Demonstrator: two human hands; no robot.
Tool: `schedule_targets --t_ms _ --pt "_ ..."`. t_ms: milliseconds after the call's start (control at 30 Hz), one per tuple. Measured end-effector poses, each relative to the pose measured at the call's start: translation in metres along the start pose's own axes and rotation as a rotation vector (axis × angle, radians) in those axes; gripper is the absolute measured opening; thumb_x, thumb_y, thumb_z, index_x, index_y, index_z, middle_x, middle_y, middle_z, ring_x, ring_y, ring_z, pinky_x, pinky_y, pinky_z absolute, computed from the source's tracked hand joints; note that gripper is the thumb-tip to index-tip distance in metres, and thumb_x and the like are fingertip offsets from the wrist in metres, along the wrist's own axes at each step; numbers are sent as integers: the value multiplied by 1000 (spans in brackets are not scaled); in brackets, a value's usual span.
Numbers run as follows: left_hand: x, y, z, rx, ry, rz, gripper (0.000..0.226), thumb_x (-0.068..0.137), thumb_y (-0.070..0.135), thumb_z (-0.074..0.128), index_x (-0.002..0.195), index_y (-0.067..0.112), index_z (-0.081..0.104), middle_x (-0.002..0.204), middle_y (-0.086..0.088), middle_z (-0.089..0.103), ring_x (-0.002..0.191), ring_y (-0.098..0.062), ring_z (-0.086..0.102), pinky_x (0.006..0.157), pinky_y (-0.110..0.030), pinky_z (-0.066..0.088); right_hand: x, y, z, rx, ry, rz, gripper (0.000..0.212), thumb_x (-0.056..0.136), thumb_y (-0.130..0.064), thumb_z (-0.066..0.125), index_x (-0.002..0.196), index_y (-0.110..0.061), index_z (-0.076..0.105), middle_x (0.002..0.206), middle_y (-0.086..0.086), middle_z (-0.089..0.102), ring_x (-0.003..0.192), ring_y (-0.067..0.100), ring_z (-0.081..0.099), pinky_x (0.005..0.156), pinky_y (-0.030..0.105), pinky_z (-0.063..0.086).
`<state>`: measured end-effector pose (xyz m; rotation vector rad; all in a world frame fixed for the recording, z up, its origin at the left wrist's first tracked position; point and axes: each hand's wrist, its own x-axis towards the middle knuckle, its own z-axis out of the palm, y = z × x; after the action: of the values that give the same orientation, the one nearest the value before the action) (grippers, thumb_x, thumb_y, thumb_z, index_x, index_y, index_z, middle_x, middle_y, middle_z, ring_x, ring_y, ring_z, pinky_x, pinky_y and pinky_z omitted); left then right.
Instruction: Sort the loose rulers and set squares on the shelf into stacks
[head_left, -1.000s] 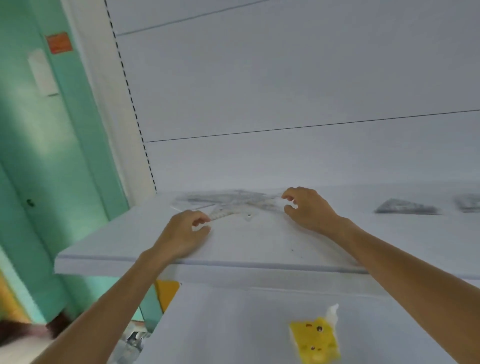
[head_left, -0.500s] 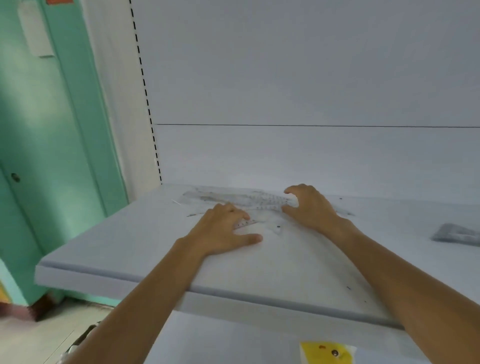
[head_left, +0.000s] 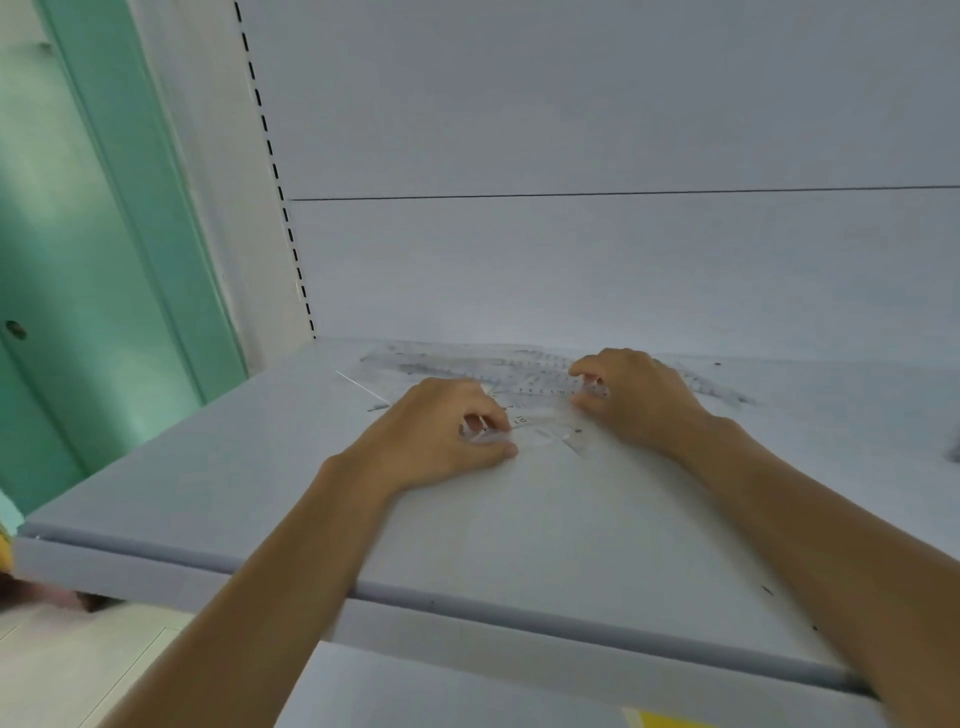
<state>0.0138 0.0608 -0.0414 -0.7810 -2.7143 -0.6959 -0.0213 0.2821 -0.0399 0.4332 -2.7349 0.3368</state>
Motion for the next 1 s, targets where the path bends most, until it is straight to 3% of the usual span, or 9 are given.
schedule_targets --t_ms 133,300,367,533,667,767,867,1000 --pt "0 1 2 75 46 -17 19 79 26 62 97 26 70 90 11 68 77 -2 56 77 -23 49 -2 0 -1 -6 43 -4 29 95 -18 38 116 -18 58 107 5 62 97 25 57 79 33 42" --pt "3 1 5 156 -38 -36 42 78 56 59 110 29 63 105 12 59 97 -6 48 84 -26 41 0 2 -1 23 102 6 23 90 -9 42 104 -14 60 99 4 66 88 25 58 70 29 38" --pt "4 1 6 151 -51 -55 46 78 58 57 112 28 62 107 10 58 99 -7 47 83 -24 37 1 2 -2 24 125 -6 23 90 -9 43 102 -14 61 97 4 66 87 25 58 69 27 35" --pt "3 11 5 161 -48 -27 35 84 46 58 111 23 62 99 7 59 84 -7 50 68 -16 35 1 1 0 35 144 -33 23 89 -9 42 102 -15 61 98 3 66 88 25 57 68 28 35" --pt "2 22 7 415 -15 6 29 93 35 43 104 14 60 93 -2 60 93 -20 51 77 -31 41 1 0 1 46 148 -48 26 88 -8 41 104 -15 61 102 2 66 91 26 58 69 28 33" --pt "6 28 11 617 75 89 28 95 22 34 96 10 59 93 -4 63 97 -23 51 80 -31 34 1 0 2 45 168 -59 26 88 -8 41 103 -14 61 99 3 65 89 27 57 68 28 32" --pt "5 29 9 657 148 116 21 90 18 38 101 14 57 96 0 63 100 -21 51 88 -32 26 1 -2 1 62 201 -73 23 88 -11 42 101 -11 61 94 5 65 87 29 57 67 30 36" --pt "2 29 9 640 276 185 15 82 3 53 93 5 63 82 -10 65 86 -30 59 86 -39 39 1 -3 -1 94 282 -116 21 91 -10 38 100 -10 57 90 9 63 77 31 56 64 32 39"
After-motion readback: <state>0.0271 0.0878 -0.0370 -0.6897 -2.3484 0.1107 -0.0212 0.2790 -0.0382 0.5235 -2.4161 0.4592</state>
